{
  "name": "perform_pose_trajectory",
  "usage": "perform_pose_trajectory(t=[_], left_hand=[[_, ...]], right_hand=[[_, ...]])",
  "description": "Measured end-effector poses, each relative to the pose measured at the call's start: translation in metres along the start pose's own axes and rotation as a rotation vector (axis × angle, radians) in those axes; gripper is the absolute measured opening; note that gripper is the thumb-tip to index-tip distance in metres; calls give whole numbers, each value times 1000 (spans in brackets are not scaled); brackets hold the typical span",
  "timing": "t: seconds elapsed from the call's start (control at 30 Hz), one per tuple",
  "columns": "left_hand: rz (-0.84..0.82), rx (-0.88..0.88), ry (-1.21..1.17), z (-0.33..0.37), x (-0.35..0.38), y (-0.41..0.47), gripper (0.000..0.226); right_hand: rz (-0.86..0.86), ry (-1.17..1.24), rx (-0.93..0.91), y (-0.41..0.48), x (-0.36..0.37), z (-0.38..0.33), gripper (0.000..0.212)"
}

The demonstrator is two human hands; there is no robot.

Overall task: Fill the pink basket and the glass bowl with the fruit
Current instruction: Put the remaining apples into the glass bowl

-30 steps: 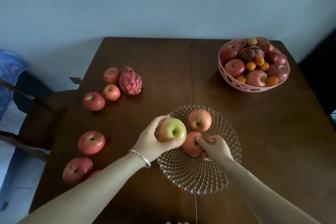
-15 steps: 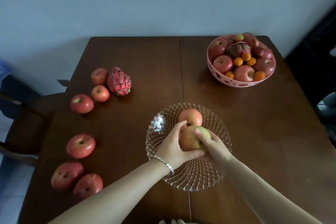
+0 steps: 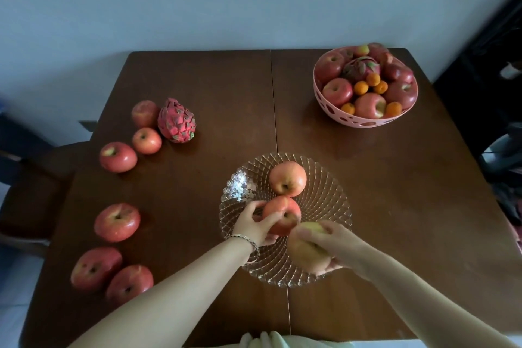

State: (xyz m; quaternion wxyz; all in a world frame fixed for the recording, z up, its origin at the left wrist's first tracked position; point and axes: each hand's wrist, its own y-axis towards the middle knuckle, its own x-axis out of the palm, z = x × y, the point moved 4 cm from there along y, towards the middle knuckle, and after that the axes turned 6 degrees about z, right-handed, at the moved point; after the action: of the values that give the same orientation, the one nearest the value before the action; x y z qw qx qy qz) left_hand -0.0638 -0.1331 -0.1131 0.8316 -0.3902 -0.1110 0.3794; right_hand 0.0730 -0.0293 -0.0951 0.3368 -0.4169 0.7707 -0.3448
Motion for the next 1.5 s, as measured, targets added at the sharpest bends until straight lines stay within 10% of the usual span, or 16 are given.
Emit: perform_pose_trajectory(t=[0.57, 0.77, 1.03, 1.37, 1.5], left_hand=[[60, 88, 37, -4, 9, -7, 45], [82, 115, 140, -3, 16, -11, 50], [83, 96, 169, -1, 16, -13, 56], [119, 137, 198, -5, 24, -7, 62], [92, 148, 195, -7, 21, -8, 63]], right_hand=[[111, -219, -50, 19, 38, -8, 68], [565, -187, -365, 17, -9, -54, 63], [432, -512, -414, 62, -9, -101, 70], [412, 369, -289, 62, -30, -72, 51], [335, 365, -220, 62, -24, -50, 35]])
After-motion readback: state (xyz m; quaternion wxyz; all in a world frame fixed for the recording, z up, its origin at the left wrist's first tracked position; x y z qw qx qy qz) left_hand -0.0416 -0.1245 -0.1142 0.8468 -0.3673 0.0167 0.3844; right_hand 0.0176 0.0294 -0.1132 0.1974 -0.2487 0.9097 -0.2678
